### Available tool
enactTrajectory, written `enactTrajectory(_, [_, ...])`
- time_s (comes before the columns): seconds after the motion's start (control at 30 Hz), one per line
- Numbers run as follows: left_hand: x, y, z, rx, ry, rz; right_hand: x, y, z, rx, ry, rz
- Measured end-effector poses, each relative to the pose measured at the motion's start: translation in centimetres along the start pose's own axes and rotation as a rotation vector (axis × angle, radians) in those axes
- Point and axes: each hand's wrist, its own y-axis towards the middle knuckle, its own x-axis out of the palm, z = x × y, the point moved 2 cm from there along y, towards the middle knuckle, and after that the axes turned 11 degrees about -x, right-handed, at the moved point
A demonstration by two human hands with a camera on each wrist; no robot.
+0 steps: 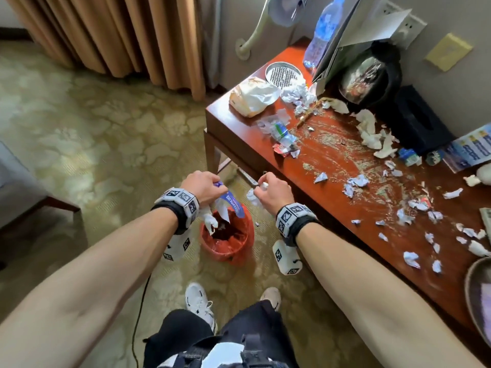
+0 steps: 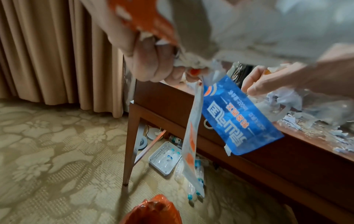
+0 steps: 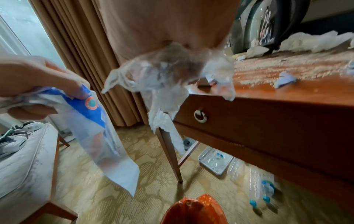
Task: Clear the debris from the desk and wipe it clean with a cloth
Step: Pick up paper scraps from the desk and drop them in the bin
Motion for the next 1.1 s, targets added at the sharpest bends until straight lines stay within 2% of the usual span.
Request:
enactTrajectory(0.23, [5.8, 3.7, -2.4, -0.018, 0.031, -0.069, 5.9, 2.2, 3.0, 0.095, 0.047, -0.052])
enactTrajectory(0.5, [14.8, 8.6, -5.2, -0.157, 0.061, -0.165, 13.4, 6.1, 10.3, 0.259, 0.103, -0.123])
enactTrajectory(0.63, [19.5, 11.2, -6.7, -0.203, 0.066, -0.183, 17.2, 8.2, 13.4, 0.264, 0.133, -0.164])
enactTrajectory(0.87, [26.1, 16.8, -9.0, -0.268, 0.043, -0.134, 23.9, 12.5, 18.7, 0.267, 0.157, -0.181])
enactTrajectory(1.1, [32.1, 20.6, -12.0, -0.195, 0.039, -0.151, 31.3, 14.5, 22.1, 0.229, 0.193, -0.138])
